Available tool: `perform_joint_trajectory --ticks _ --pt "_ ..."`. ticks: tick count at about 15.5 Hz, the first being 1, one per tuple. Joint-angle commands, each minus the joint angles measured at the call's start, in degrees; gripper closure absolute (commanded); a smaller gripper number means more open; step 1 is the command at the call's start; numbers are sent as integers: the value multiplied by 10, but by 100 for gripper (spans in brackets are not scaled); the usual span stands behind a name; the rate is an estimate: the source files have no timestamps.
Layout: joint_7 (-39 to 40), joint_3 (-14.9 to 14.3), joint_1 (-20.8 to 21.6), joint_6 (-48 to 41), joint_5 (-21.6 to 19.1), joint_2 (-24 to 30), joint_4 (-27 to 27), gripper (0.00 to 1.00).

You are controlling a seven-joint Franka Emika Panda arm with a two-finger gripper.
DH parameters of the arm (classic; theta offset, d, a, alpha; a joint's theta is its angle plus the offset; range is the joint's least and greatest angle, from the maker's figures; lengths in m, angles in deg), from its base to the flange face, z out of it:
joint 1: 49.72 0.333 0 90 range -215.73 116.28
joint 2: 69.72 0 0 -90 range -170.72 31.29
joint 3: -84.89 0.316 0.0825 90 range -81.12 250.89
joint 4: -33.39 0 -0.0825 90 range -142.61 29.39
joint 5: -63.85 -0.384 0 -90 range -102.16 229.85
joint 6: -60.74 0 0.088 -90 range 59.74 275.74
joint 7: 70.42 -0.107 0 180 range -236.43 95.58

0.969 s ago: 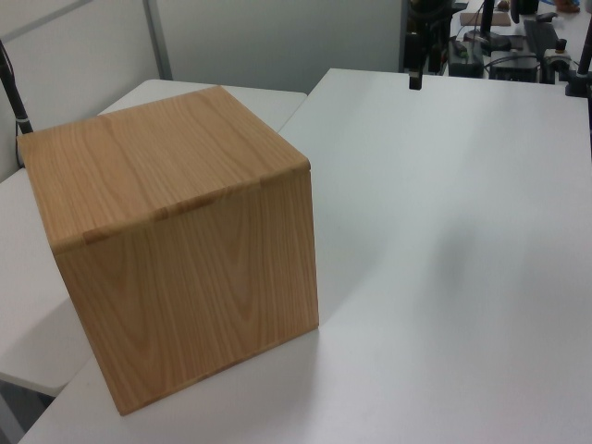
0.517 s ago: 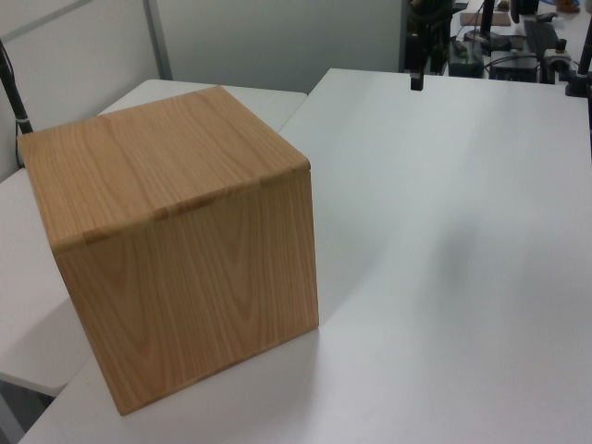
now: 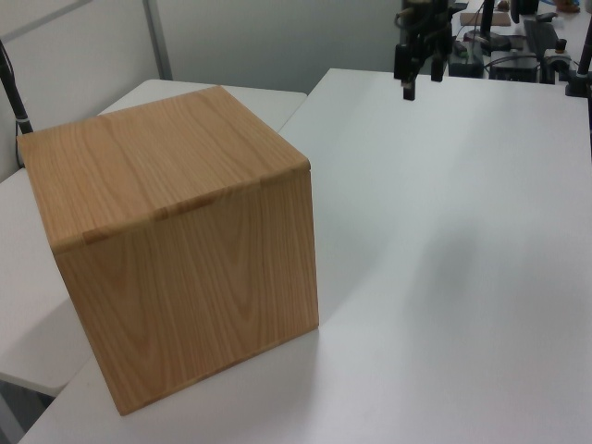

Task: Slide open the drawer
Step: 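Move the open gripper down toward the black drawer handle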

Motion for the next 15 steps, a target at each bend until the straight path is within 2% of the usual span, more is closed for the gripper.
perform_joint_trajectory --ticks 1,3,5,10,12,15 --pt "-99 -4 16 86 -39 -31 18 0" --pt "-133 -4 22 151 -83 -31 14 0" --pt "-150 -4 25 180 -125 -40 15 0" --pt "-151 -4 25 250 -258 -57 13 0" --pt "-150 -4 28 269 -282 -67 14 0" --pt "-150 -3 53 314 -283 -85 13 0"
